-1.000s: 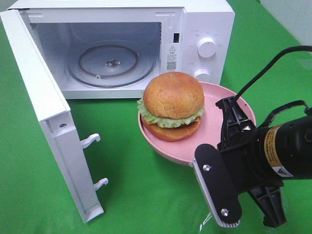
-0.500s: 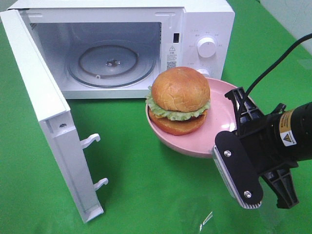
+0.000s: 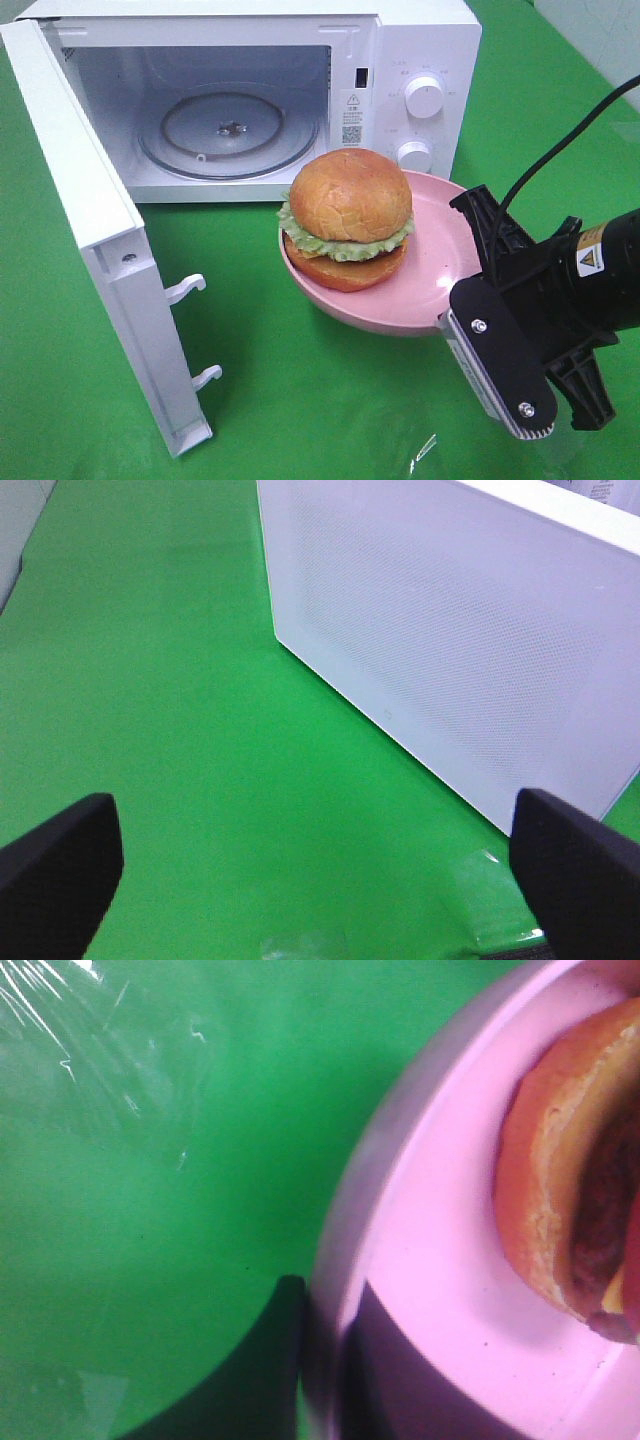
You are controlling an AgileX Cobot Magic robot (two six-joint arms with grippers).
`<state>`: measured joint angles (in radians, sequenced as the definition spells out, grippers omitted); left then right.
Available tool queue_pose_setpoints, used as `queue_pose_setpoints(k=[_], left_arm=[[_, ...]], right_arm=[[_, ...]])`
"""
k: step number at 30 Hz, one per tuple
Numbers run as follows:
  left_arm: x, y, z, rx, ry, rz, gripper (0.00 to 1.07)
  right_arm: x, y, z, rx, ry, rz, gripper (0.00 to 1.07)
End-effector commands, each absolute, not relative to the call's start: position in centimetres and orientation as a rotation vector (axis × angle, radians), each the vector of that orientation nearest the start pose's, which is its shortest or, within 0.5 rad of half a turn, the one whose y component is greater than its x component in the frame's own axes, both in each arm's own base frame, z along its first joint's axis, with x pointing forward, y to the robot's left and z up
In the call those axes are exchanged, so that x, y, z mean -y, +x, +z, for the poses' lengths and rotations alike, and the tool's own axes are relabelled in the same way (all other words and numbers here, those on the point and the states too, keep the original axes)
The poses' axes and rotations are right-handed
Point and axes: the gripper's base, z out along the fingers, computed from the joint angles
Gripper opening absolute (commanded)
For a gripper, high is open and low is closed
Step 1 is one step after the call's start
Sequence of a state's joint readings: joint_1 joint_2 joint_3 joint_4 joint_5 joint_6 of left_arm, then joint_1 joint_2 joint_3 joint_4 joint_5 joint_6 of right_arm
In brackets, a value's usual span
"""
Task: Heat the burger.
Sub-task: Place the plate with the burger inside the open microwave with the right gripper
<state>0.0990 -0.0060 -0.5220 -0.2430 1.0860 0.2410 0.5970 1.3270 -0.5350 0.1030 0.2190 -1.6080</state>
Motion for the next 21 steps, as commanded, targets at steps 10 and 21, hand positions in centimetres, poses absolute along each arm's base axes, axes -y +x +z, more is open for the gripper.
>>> queue_pose_setpoints(k=[10, 21], left_arm=[[2.1, -0.8, 28.3, -1.998, 0.157, -0.078, 0.98], [2.1, -0.8, 28.3, -1.998, 0.157, -0.078, 0.98]], right_arm=[[-14.2, 21.2, 20.0, -1.217, -2.138, -0.431, 0.0], [-16.5, 23.8, 19.4, -1.162, -2.146, -0.443, 0.0]])
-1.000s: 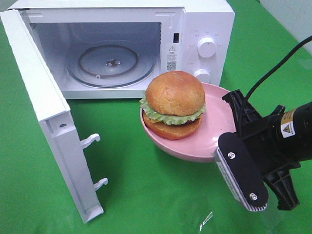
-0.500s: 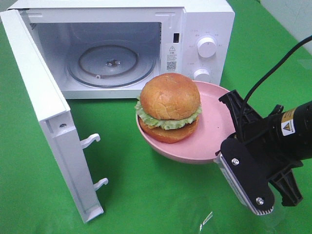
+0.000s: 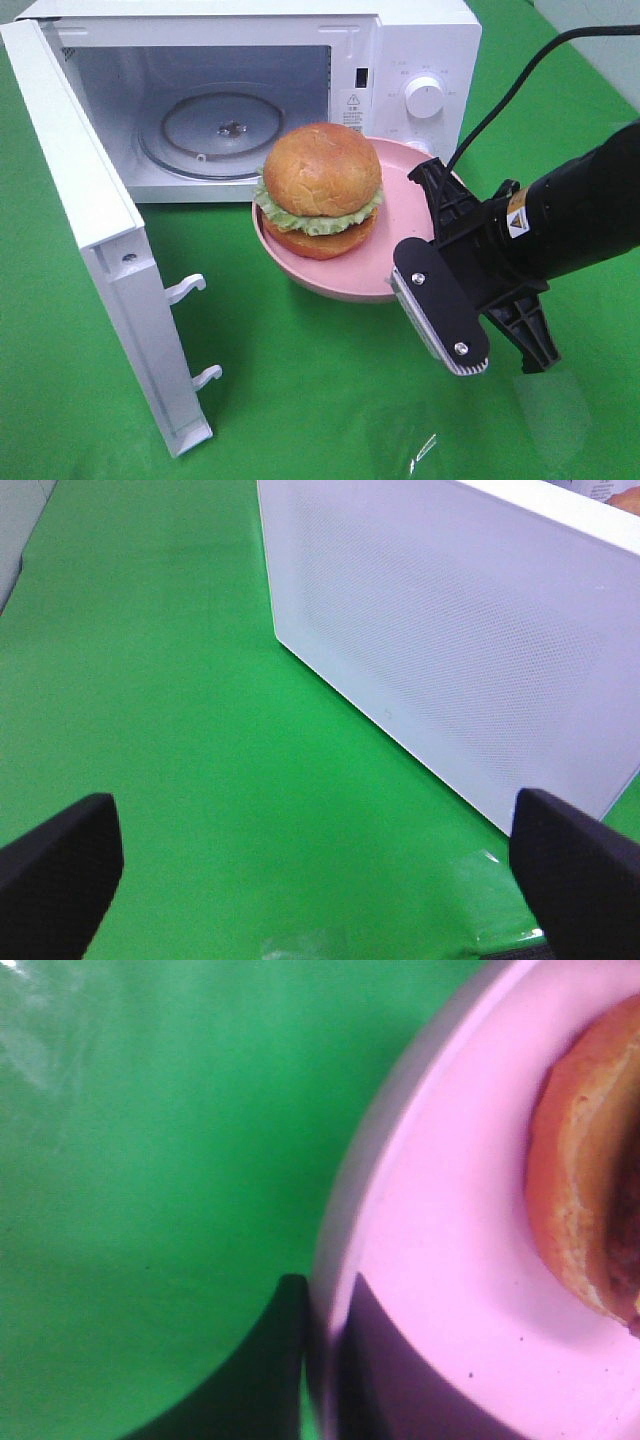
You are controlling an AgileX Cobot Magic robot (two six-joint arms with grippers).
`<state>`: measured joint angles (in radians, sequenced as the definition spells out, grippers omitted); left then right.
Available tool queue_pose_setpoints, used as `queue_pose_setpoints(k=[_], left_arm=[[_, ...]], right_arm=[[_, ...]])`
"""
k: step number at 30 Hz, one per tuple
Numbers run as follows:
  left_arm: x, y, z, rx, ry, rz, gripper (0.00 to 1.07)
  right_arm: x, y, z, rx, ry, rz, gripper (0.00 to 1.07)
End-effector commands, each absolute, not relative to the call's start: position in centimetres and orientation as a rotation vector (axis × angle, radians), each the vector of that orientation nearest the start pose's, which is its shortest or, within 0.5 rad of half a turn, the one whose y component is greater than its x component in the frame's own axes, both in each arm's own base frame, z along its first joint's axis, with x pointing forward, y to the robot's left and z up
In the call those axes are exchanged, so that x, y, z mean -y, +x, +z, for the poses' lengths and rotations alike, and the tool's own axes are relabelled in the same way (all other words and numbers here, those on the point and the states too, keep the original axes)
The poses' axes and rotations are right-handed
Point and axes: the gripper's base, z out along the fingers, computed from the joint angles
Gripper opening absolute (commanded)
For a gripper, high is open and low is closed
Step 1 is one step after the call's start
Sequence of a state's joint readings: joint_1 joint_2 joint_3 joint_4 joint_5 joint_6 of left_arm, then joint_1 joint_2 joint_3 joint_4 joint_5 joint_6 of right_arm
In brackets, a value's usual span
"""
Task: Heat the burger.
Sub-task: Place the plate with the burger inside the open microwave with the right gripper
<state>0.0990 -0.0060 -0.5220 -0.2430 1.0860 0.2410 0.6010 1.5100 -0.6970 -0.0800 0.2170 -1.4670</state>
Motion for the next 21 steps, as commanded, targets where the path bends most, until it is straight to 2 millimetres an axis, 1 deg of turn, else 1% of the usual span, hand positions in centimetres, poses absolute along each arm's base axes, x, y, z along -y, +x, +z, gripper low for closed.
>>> queue_pose_setpoints(k=[1, 2, 5, 7, 12, 14, 15, 16, 21], left_arm=[[2.1, -0.8, 28.3, -1.998, 0.157, -0.078, 0.98], [2.1, -0.8, 28.3, -1.998, 0.157, -0.078, 0.98], [2.1, -0.8, 28.3, -1.998, 0.157, -0.078, 0.98], [2.1, -0.8, 28.3, -1.998, 0.157, -0.078, 0.98], [2.1, -0.8, 28.3, -1.998, 0.157, -0.078, 0.98], [2.1, -0.8, 28.3, -1.998, 0.157, -0.078, 0.98], [2.1, -0.8, 28.3, -1.998, 0.157, -0.078, 0.98], [2.1, -0.8, 28.3, -1.998, 0.157, -0.078, 0.98], [2.1, -0.8, 28.3, -1.998, 0.157, -0.078, 0.98]], right_arm=[[-16.5, 23.8, 19.4, -1.162, -2.146, -0.443, 0.0], [-17.2, 23.5, 19.4, -1.117, -2.157, -0.441, 0.0], [-17.5, 23.4, 19.3, -1.1, -2.154, -0.438, 0.0], [-18.3, 23.4, 18.9, -1.077, -2.161, -0.428, 0.0], [-18.8, 23.8, 18.9, -1.071, -2.159, -0.428, 0.0], [-20.0, 23.8, 19.5, -1.014, -2.16, -0.428, 0.0], [-20.0, 23.8, 19.5, -1.014, -2.16, -0.428, 0.0], [-20.7, 23.7, 19.7, -0.979, -2.165, -0.429, 0.0], [-21.2, 24.1, 20.0, -0.953, -2.162, -0.44, 0.0]])
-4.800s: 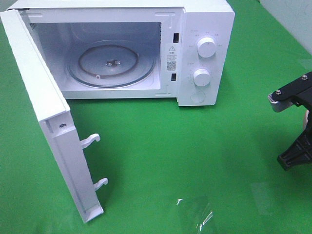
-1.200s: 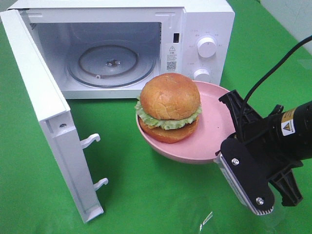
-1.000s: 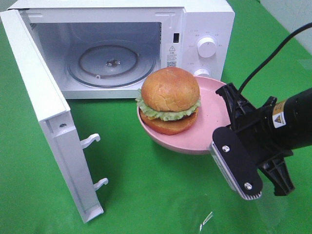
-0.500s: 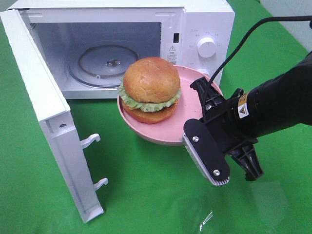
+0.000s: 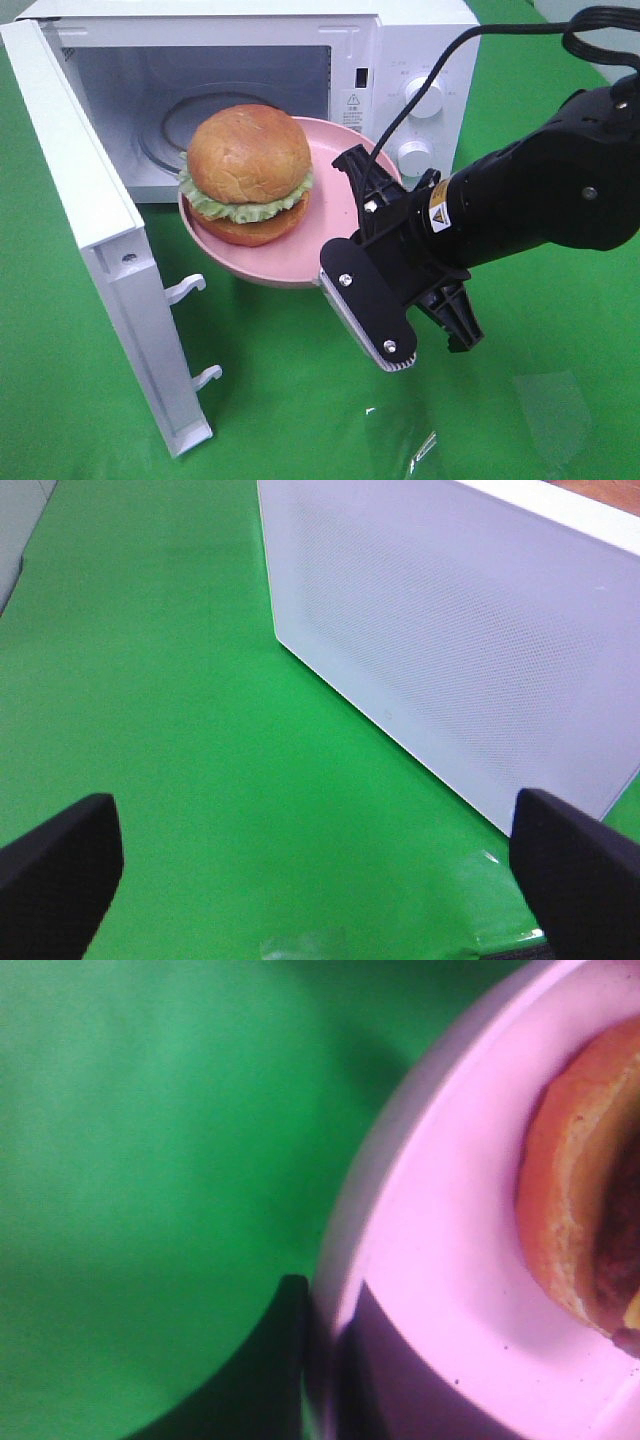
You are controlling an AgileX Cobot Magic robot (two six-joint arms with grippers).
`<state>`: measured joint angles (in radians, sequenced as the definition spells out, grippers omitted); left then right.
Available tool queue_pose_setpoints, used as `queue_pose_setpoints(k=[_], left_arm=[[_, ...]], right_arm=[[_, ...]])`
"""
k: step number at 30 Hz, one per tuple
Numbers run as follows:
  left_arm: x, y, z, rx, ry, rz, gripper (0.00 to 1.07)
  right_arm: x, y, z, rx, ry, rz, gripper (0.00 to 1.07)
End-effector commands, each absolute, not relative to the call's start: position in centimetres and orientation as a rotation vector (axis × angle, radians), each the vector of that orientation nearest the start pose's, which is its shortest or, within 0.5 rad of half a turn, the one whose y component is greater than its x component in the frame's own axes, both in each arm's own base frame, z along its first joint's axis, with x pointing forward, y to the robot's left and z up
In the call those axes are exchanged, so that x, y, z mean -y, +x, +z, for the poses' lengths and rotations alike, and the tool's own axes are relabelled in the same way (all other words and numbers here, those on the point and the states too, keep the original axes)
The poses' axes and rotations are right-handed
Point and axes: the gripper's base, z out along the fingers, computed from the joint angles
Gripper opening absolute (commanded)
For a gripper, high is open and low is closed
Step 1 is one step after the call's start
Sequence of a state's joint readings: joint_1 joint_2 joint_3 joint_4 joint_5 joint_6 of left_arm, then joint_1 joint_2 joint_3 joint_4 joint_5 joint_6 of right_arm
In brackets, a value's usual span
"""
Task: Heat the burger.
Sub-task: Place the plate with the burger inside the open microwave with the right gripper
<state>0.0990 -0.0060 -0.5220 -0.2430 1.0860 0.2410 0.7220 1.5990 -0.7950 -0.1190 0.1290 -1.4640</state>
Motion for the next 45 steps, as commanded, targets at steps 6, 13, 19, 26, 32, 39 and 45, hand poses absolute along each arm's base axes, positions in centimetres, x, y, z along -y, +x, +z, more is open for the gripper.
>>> queue_pose_setpoints(k=[6, 13, 19, 26, 32, 39, 45], left_arm=[[2.1, -0.8, 28.3, -1.999, 0.157, -0.075, 0.98], [2.1, -0.8, 28.3, -1.999, 0.156, -0.074, 0.98], [2.1, -0.8, 28.3, -1.999, 0.156, -0.074, 0.98], [2.1, -0.8, 28.3, -1.999, 0.156, -0.074, 0.98], [2.1, -0.8, 28.3, -1.999, 0.156, -0.073, 0.98], [2.1, -0.8, 28.3, -1.999, 0.156, -0.073, 0.98], [2.0, -0.8, 28.3, -1.999, 0.156, -0.072, 0.98]], right_arm=[[-21.9, 24.9, 20.0, -0.938, -2.169, -0.444, 0.0], [-22.4, 25.3, 20.0, -0.936, -2.185, -0.431, 0.0], [-22.6, 25.4, 20.2, -0.937, -2.178, -0.414, 0.0], [-23.3, 25.9, 20.4, -0.92, -2.228, -0.377, 0.0], [-24.6, 27.3, 20.7, -0.886, -2.257, -0.372, 0.0], [-25.3, 28.9, 20.5, -0.904, -2.26, -0.369, 0.0], [-24.9, 30.1, 20.1, -0.915, -2.281, -0.366, 0.0]])
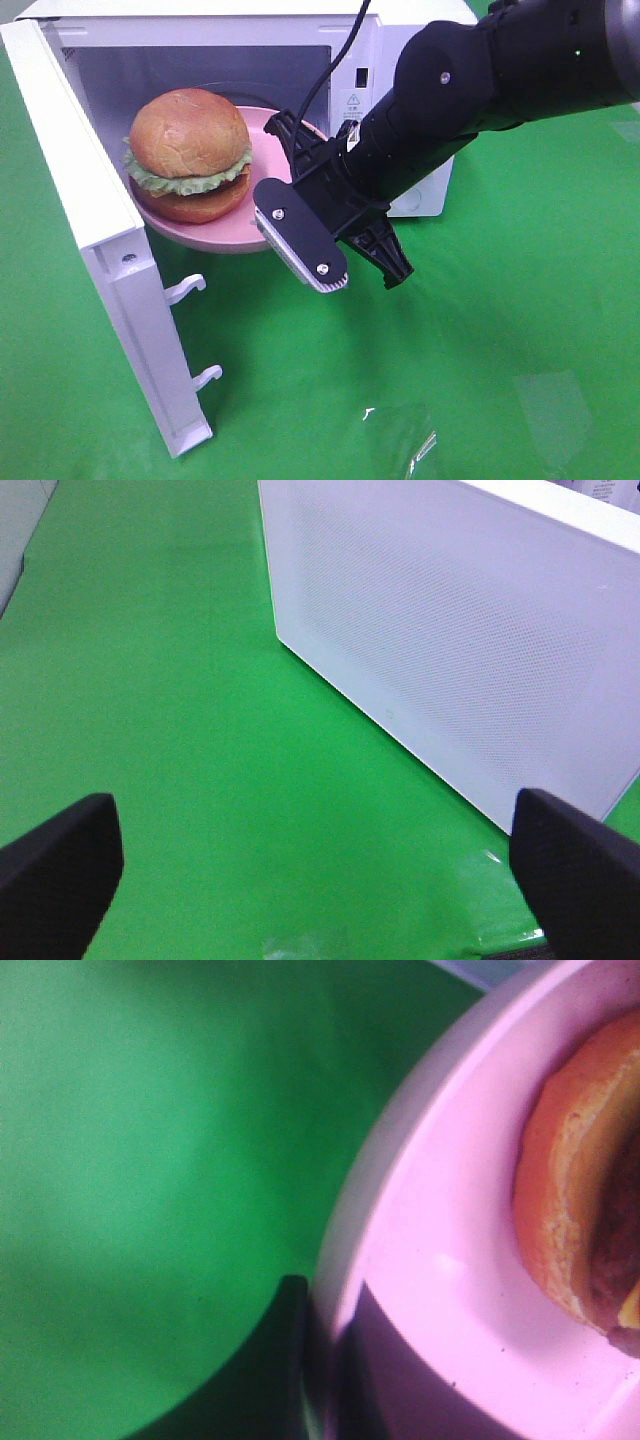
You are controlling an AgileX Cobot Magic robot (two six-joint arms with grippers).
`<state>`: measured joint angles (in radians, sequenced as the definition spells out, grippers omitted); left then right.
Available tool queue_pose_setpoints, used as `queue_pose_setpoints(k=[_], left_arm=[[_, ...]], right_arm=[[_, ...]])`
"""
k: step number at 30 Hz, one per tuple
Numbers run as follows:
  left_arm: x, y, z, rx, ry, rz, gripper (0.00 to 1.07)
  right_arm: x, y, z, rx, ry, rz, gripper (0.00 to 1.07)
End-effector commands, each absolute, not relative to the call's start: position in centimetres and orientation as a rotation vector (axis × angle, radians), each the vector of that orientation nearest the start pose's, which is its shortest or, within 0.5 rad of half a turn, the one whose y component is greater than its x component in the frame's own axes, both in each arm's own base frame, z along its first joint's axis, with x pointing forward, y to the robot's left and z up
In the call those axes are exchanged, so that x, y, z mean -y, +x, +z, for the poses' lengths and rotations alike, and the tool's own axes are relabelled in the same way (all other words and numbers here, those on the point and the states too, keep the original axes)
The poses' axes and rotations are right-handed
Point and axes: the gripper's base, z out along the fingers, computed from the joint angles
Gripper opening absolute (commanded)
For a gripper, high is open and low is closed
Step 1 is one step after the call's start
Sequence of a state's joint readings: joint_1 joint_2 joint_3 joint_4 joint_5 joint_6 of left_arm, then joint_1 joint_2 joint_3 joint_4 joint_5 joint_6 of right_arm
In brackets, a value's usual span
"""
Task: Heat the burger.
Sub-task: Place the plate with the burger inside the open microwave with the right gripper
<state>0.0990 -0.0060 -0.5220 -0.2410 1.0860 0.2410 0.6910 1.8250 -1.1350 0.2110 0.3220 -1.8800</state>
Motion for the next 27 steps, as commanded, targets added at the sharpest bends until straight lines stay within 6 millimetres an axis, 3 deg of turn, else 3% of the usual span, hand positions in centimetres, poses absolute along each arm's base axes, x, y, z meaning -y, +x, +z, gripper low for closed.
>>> queue_pose_setpoints(k=[1, 27], left_arm=[[2.0, -0.8, 28.3, -1.999, 0.156, -0.072, 0.98], [2.0, -0.8, 28.3, -2.001, 0.156, -0.068, 0.98]], right_arm=[[-24.8, 30.5, 19.9, -0.92, -2.286, -0.359, 0.0], [-27.6, 35.6, 19.9, -1.058, -2.195, -0.356, 0.0]])
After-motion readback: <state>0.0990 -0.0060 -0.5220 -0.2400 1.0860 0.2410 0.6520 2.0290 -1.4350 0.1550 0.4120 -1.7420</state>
